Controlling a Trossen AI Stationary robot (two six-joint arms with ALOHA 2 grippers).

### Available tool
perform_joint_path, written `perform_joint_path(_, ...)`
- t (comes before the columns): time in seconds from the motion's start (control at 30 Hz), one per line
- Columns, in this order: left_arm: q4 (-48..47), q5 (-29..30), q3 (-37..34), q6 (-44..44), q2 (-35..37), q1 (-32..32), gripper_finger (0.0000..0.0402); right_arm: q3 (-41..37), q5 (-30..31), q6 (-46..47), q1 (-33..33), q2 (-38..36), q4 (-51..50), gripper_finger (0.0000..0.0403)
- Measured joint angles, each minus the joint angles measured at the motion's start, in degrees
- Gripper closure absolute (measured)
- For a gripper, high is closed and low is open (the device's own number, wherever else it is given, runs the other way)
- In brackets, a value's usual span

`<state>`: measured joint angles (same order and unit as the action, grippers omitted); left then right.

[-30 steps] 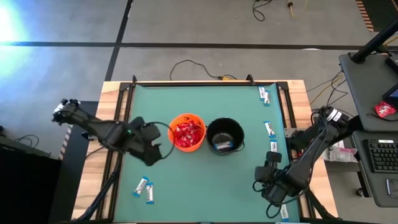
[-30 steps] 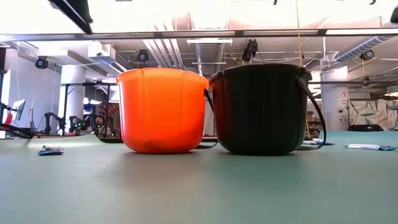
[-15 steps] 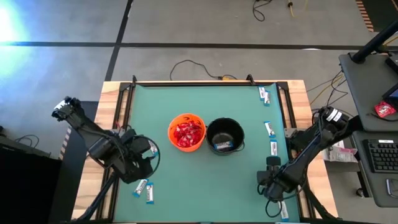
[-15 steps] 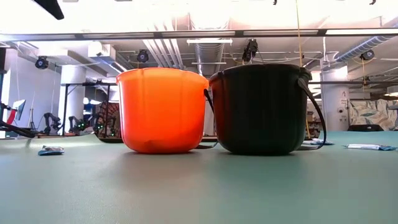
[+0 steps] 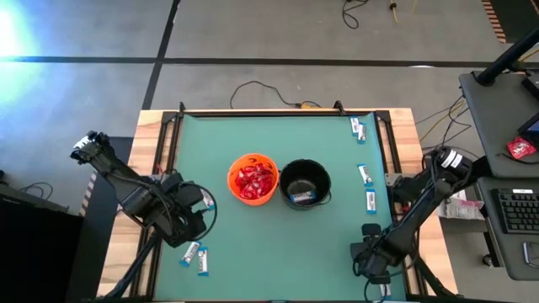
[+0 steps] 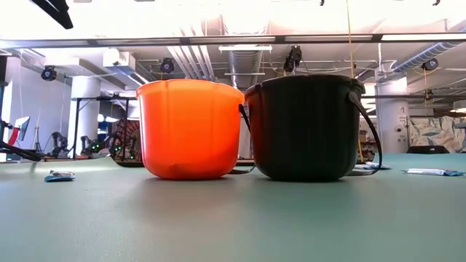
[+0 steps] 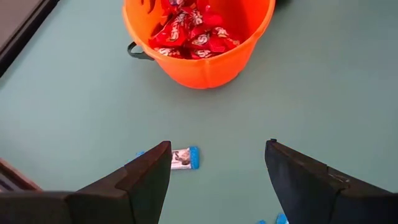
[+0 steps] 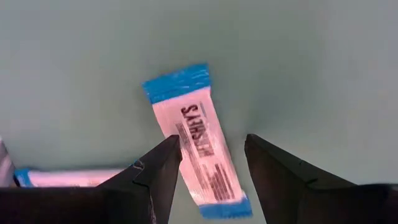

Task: Sort candy by brand, put in halloween buckets
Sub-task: Put the white chocolate into the black bucket

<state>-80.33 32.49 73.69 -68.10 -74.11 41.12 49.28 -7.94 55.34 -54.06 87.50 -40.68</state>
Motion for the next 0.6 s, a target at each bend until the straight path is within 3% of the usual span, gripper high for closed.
perform_joint_path(0.3,-2.8,0.02,0.0,0.02,0.0,0.48,0.0159,3.3,2.0,-1.6,1.39,5.84,2.51,0.0225)
perform_joint_path(0.47,-4.18,0.02,0.0,0.02,0.0,0.46,0.0159,8.4,7.78,-8.41,5.06,9.22,4.0,0.0225)
perform_joint_path(0.6,-4.22,-0.02,0.0,-0.18,0.0,0.48,0.0159,11.98,8.15,-13.38,7.38,12.79,3.47,0.0234)
